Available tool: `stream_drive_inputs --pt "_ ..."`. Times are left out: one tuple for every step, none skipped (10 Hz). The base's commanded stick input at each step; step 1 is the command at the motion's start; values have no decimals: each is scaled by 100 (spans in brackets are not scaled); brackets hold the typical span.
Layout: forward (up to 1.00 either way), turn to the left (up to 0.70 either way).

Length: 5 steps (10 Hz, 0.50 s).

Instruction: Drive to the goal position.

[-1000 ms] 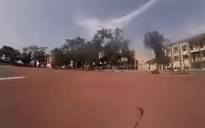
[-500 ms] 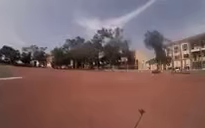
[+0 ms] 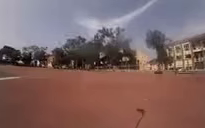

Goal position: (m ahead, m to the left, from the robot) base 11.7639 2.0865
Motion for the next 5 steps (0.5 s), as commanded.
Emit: stream_drive_inputs --pt "70 0" --pt "70 0" --pt "70 0" --pt "70 0" --pt "70 0"
